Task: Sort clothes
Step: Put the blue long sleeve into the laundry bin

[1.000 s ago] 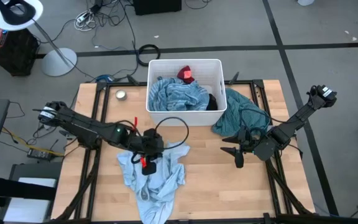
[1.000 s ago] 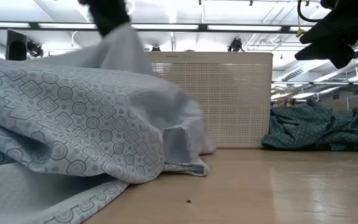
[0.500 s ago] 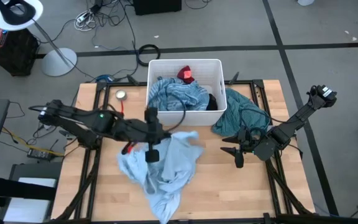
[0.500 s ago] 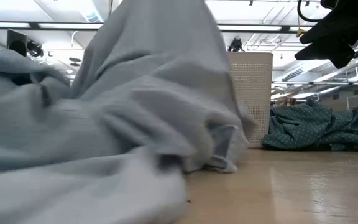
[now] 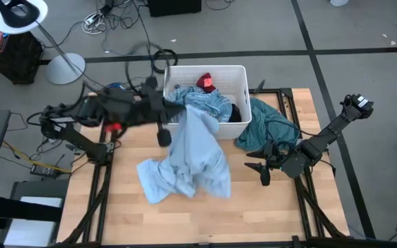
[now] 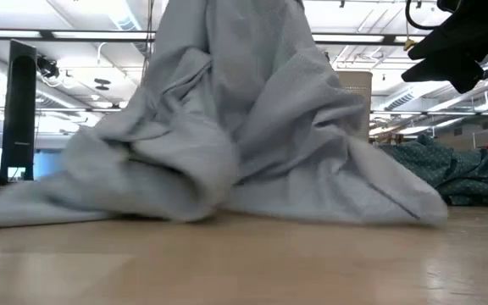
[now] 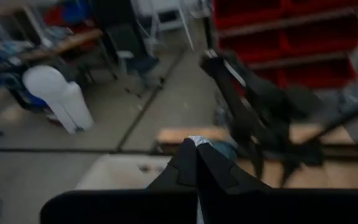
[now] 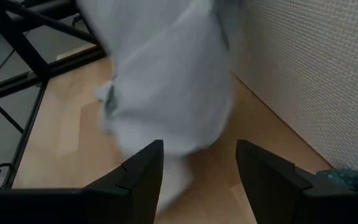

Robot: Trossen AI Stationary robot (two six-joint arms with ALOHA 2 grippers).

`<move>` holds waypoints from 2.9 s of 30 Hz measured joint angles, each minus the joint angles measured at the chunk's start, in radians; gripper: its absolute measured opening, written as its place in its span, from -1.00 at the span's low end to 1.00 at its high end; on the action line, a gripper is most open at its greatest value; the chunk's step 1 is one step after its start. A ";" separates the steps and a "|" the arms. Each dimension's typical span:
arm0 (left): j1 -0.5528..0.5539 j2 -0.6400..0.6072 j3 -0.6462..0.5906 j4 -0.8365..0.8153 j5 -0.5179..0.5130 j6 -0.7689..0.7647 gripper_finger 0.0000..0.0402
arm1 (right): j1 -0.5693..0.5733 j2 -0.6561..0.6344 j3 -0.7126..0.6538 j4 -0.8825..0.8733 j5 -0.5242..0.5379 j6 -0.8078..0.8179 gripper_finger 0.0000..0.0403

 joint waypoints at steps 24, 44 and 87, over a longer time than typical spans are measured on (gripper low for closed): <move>0.314 0.096 0.078 0.789 0.146 0.353 -1.00 | 0.000 0.000 0.000 0.000 0.022 -0.008 0.01; 0.484 0.213 0.078 0.391 0.276 0.374 -1.00 | -0.003 0.035 0.000 0.001 0.039 -0.017 0.01; 0.512 0.465 0.078 -0.367 0.365 0.100 -0.35 | -0.003 0.035 0.000 0.008 0.031 -0.018 0.01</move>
